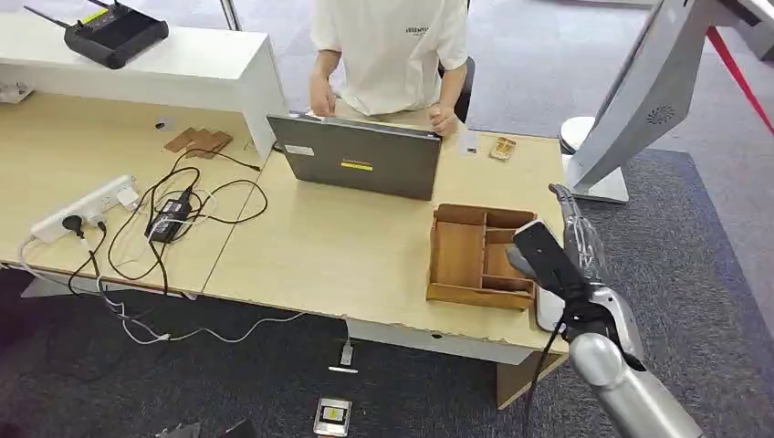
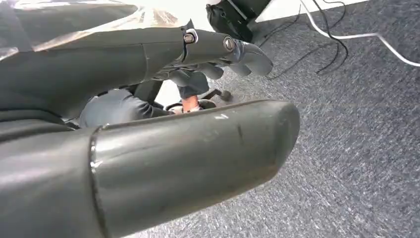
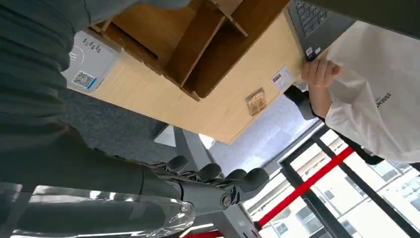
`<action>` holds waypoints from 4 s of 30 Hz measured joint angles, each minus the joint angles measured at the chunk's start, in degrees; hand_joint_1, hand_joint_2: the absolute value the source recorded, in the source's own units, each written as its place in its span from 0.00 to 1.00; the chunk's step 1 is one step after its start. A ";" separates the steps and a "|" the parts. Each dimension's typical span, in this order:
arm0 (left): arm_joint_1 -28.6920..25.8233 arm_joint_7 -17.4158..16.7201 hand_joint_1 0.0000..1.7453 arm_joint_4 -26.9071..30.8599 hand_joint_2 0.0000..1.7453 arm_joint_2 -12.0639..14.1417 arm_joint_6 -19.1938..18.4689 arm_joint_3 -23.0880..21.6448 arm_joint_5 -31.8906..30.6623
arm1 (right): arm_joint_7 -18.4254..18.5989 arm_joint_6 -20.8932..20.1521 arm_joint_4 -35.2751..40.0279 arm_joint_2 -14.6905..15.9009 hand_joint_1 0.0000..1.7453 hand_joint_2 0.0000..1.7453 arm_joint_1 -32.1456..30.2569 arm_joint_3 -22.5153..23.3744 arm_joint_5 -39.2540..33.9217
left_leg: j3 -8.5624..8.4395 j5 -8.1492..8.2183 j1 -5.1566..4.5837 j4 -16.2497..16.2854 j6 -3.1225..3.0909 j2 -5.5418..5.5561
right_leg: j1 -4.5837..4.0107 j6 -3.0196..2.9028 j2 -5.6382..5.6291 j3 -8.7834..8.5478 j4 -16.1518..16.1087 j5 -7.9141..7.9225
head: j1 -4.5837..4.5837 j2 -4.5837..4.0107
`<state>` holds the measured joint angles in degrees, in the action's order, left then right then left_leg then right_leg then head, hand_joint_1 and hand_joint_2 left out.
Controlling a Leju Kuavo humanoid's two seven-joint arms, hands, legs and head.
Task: Pass the card to the sensor for recognition and then transmit it.
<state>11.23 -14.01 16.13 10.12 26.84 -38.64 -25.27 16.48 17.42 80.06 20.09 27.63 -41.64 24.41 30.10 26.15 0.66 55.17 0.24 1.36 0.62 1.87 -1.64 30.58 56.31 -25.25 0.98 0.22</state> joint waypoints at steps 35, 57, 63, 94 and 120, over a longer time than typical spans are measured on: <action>-0.61 -0.39 0.00 0.13 0.00 -0.15 3.52 -0.15 -2.16 | 4.33 -13.27 11.41 -1.25 0.00 1.00 -10.77 2.78 22.49 | 0.03 -0.01 0.03 -0.02 0.00 -0.02 | 0.00 0.00 -0.01 0.01 -0.01 0.01 | 0.00 0.00; 1.35 -0.87 0.00 0.61 0.00 -0.48 1.53 -0.59 -3.82 | 3.78 -14.14 -3.05 -2.82 0.00 1.00 -5.09 -0.52 25.57 | 0.04 -0.04 0.03 -0.01 0.00 -0.02 | -0.01 -0.01 -0.01 0.02 0.00 0.02 | 0.00 0.00; 1.54 -0.50 0.00 0.63 0.00 -0.54 1.35 -0.68 -3.69 | 3.13 -12.68 -8.41 -3.56 0.00 1.00 -3.05 -1.25 25.01 | 0.05 -0.05 0.02 -0.01 0.00 -0.01 | -0.01 -0.01 0.00 0.04 0.00 0.04 | 0.00 -0.02; 1.45 -0.33 0.00 0.68 0.00 -0.57 1.33 -1.05 -2.93 | -1.14 -5.66 -16.85 -3.24 0.00 1.00 -1.37 -2.36 22.12 | 0.04 -0.05 0.02 -0.01 0.00 -0.02 | -0.01 -0.01 0.00 0.04 -0.01 0.04 | 0.00 0.00; 1.84 -1.01 0.00 1.07 0.00 -0.59 0.66 -1.40 -4.13 | -0.87 -4.66 -16.48 -0.92 0.00 1.00 -4.01 -2.36 22.18 | 0.02 -0.05 0.03 -0.01 0.00 -0.02 | -0.01 -0.01 -0.01 0.04 -0.01 0.04 | 0.00 0.00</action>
<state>13.07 -15.02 17.20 9.53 27.50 -40.04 -29.40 15.61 12.76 63.58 19.17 23.62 -44.00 46.60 30.12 26.10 0.68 55.16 0.24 1.34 0.62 1.86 -1.65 30.62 56.30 -25.21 0.98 0.22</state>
